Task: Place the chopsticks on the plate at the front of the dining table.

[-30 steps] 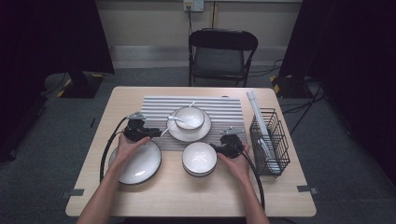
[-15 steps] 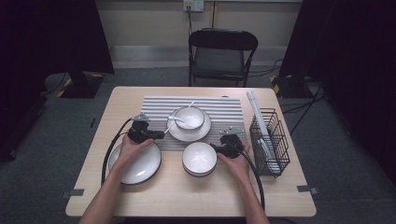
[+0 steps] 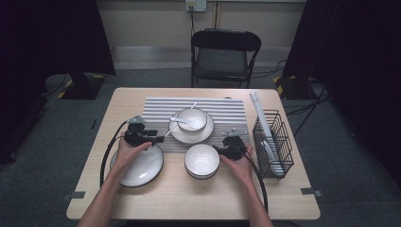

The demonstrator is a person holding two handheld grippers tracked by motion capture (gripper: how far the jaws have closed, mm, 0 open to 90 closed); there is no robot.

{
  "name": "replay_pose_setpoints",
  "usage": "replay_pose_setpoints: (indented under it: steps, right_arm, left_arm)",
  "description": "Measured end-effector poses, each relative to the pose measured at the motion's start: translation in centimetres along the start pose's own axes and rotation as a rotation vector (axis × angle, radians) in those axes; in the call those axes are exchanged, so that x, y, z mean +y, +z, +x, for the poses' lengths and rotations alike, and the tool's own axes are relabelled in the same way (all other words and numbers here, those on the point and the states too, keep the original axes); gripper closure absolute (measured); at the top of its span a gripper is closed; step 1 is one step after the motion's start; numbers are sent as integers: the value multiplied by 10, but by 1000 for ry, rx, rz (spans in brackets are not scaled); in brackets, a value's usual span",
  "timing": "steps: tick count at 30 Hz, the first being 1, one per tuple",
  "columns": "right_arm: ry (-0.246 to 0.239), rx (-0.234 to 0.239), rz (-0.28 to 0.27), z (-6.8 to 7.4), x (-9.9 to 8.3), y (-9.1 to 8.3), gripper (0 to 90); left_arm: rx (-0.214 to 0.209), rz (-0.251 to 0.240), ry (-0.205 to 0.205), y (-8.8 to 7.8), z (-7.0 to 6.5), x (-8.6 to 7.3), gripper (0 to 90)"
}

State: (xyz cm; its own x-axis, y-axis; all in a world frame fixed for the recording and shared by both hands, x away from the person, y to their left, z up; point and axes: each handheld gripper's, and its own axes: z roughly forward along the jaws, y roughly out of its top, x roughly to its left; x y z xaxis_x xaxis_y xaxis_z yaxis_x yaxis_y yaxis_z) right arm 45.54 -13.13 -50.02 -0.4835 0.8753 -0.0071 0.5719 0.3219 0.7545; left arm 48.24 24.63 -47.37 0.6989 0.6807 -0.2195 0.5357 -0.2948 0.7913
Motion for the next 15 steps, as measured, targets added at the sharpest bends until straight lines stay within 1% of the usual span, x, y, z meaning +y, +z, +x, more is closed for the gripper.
replay_pose_setpoints:
  steps: [2,3,4,5,7,9,10,12,13,14,15]
  right_arm:
    - [14,1,0,1,0,0,283]
    - [11,0,2,1,0,0,286]
    - [6,0,5,0,1,0,292]
    - [12,4,9,0,2,0,295]
    - [21,12,17,-1,4,-1,304]
    - [22,12,10,-1,8,-3,313]
    - [12,10,6,-1,10,-5,316]
    - [9,0,-23,-1,14,-9,341]
    - [19,1,-35,-1,17,-11,344]
    - [19,-1,-41,-2,18,-12,344]
    - [21,1,-35,-2,22,-14,344]
  left_arm:
    - [-13,10,-6,-2,1,-1,410]
    - [-11,7,-2,-3,-1,0,394]
    - [-7,3,3,-5,-2,1,381]
    - [-2,-3,7,-6,-4,2,371]
    - [-14,-27,6,-9,-6,4,343]
    - [-8,-25,3,-9,-7,5,341]
    - [-9,-21,9,-9,-7,5,332]
    - [2,-15,13,-10,-8,5,319]
    - [8,-15,9,-10,-8,5,304]
    - [8,-15,9,-10,-8,5,277]
    - [20,-11,-2,-12,-7,5,251]
